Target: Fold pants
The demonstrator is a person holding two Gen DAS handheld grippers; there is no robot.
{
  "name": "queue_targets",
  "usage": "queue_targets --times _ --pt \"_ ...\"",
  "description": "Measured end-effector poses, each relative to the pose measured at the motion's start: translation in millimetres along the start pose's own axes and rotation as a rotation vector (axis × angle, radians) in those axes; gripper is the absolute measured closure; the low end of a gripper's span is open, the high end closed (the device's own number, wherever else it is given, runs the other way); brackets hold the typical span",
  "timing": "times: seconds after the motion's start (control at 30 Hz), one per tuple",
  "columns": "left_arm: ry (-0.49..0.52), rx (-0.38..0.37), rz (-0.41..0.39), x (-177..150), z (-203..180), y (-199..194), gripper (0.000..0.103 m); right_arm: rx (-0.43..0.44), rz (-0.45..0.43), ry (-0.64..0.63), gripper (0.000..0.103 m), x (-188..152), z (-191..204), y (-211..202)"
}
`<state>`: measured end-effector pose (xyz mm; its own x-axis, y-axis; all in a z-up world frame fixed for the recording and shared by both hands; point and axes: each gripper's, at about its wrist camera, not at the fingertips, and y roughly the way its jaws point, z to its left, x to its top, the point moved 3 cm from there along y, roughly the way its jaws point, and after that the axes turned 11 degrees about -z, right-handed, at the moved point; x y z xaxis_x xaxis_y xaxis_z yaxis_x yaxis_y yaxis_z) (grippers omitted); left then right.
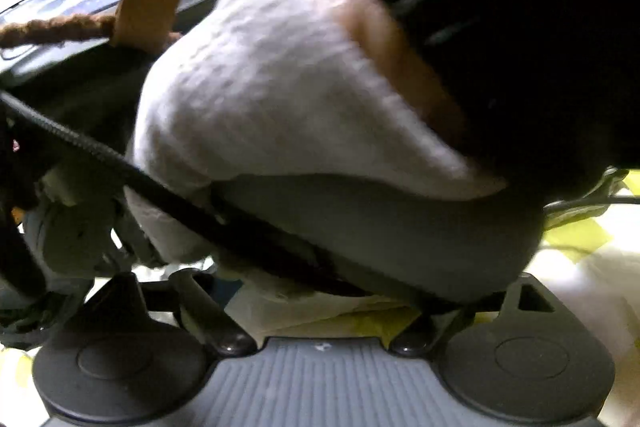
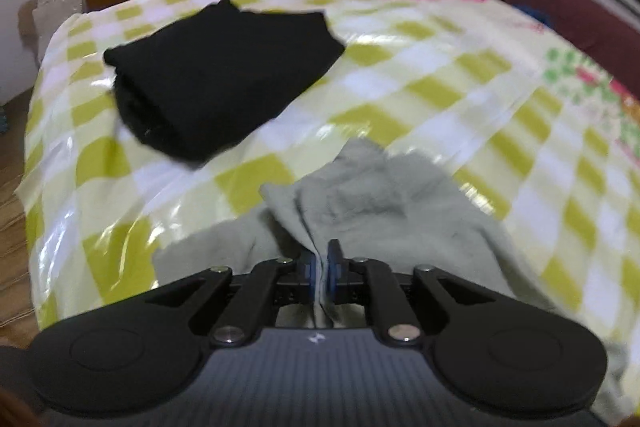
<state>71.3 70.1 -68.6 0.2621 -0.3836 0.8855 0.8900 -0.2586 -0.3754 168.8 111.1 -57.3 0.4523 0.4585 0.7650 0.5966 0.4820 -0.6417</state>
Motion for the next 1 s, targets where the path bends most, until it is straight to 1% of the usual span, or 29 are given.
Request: queue_targets --times 0.07,0.1,0.23,0.33,0.4,0.47,0.53,0.57,0.63,0.7,0.8,0.87,0.9,0.93,0.97,1.0 --pt "-0.002 0.000 0.001 0.6 0.6 1.4 0.004 0.020 -0.022 -0.013 0.092 -0.5 2.7 -4.7" --pt "0.000 0.002 0.001 0.7 -0.4 0.9 0.004 0.021 -0.029 -0.012 0.096 0.4 1.6 -6.3" --pt "0.010 0.007 -0.006 1.1 -4.0 -0.9 0.004 0.006 -0.051 -0.009 0.098 4.4 -1.4 -11.9" --pt "0.063 0.025 -0.028 1.6 -19.3 -11.3 0.004 0.013 -0.091 -0.029 0.098 6.6 3.4 -23.4" --pt "0.096 0.033 -0.031 2.6 -26.1 -17.1 0.004 0.029 -0.119 -0.064 0.099 7.5 5.8 -32.6" --pt "0.121 0.030 -0.020 6.1 -28.2 -25.9 0.004 0.042 -0.132 -0.096 0.099 7.8 7.0 -39.4" --pt "0.155 0.032 -0.025 8.9 -26.8 -39.6 0.005 0.052 -0.137 -0.130 0.099 6.4 7.5 -41.6" --pt "0.156 0.023 -0.021 8.0 -25.8 -47.2 0.005 0.068 -0.138 -0.145 0.099 5.2 7.9 -41.8" --pt "0.168 0.027 -0.025 3.5 -24.1 -64.1 0.005 0.091 -0.144 -0.157 0.099 4.3 9.9 -42.6" --pt "0.171 0.011 -0.017 -2.4 -23.8 -78.1 0.005 0.102 -0.164 -0.190 0.099 3.3 14.1 -45.6" --pt "0.179 0.001 0.006 -15.3 -22.7 -90.7 0.005 0.160 -0.188 -0.204 0.099 1.9 17.6 -51.5" --pt "0.179 -0.015 0.028 -20.0 -26.0 -94.2 0.005 0.198 -0.173 -0.223 0.098 -2.6 22.5 -50.8" --pt "0.178 -0.020 0.035 -21.1 -26.6 -93.2 0.005 0.210 -0.148 -0.248 0.097 -6.6 25.9 -46.8" --pt "0.178 -0.020 0.038 -20.9 -27.2 -92.3 0.005 0.222 -0.105 -0.275 0.092 -11.6 29.6 -40.1" --pt "0.175 -0.021 0.038 -15.6 -26.9 -90.3 0.005 0.233 -0.073 -0.287 0.091 -17.2 33.1 -33.9" --pt "0.167 -0.029 0.041 -13.0 -26.2 -91.3 0.005 0.232 -0.067 -0.296 0.088 -21.0 35.7 -31.5"
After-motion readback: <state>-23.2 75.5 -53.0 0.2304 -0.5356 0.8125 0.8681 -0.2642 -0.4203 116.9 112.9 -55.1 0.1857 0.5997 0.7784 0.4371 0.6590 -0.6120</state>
